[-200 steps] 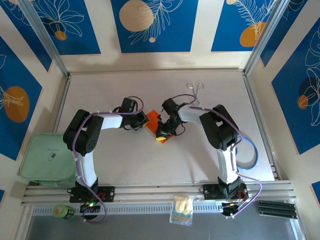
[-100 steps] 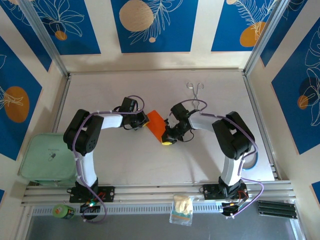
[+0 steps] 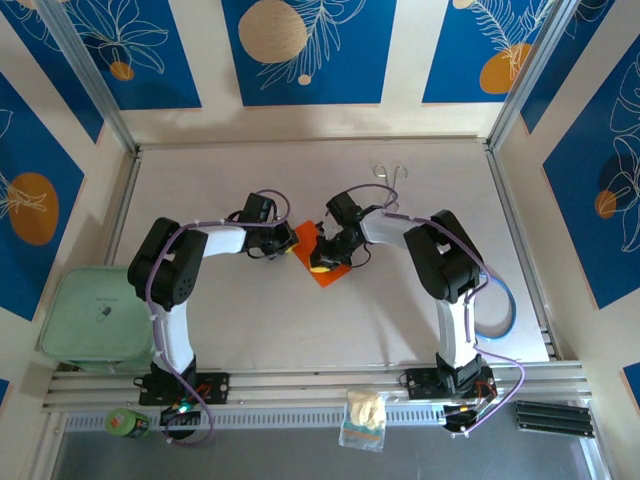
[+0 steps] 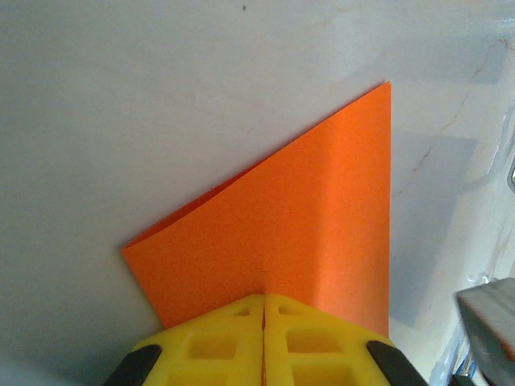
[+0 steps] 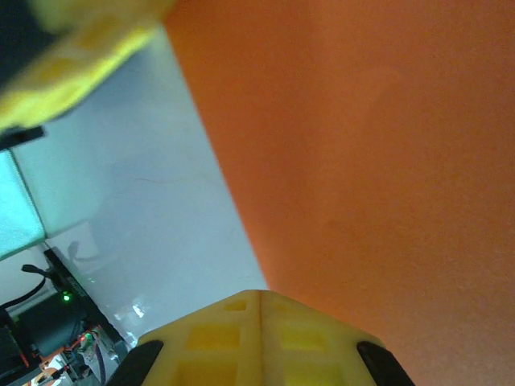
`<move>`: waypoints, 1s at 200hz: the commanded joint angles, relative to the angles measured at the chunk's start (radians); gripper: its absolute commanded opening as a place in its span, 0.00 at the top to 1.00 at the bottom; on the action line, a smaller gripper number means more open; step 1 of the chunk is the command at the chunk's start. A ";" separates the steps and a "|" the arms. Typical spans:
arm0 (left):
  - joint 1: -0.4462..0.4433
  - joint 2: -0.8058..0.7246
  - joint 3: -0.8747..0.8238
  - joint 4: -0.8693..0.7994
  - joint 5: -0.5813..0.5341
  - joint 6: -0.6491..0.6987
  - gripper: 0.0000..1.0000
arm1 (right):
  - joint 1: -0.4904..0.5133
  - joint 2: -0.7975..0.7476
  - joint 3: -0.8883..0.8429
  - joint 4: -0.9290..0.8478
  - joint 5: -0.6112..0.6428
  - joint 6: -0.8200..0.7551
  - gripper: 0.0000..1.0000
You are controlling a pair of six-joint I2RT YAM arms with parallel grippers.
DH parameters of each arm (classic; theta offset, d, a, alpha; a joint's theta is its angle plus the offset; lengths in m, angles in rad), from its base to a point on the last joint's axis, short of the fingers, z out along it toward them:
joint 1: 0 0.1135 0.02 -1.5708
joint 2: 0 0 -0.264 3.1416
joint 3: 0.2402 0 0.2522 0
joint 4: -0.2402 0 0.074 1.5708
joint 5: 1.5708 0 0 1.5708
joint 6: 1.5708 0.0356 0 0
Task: Fold a paper plane with a square sheet of paper (pick it up from the middle)
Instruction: First fold in half a square sheet of paper at the center of the table.
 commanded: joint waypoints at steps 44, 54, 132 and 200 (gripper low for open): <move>-0.003 -0.023 0.096 -0.134 -0.006 0.098 0.75 | 0.015 0.050 -0.025 -0.058 0.028 -0.002 0.98; 0.002 -0.022 0.109 -0.165 -0.037 0.123 0.74 | 0.016 0.048 -0.035 -0.056 0.031 -0.002 0.98; 0.067 0.038 0.095 -0.156 -0.055 0.191 0.72 | 0.012 0.042 -0.041 -0.045 0.021 0.004 0.99; 0.106 0.039 0.194 -0.251 -0.061 0.258 0.71 | 0.012 0.019 -0.002 -0.031 -0.021 0.011 0.98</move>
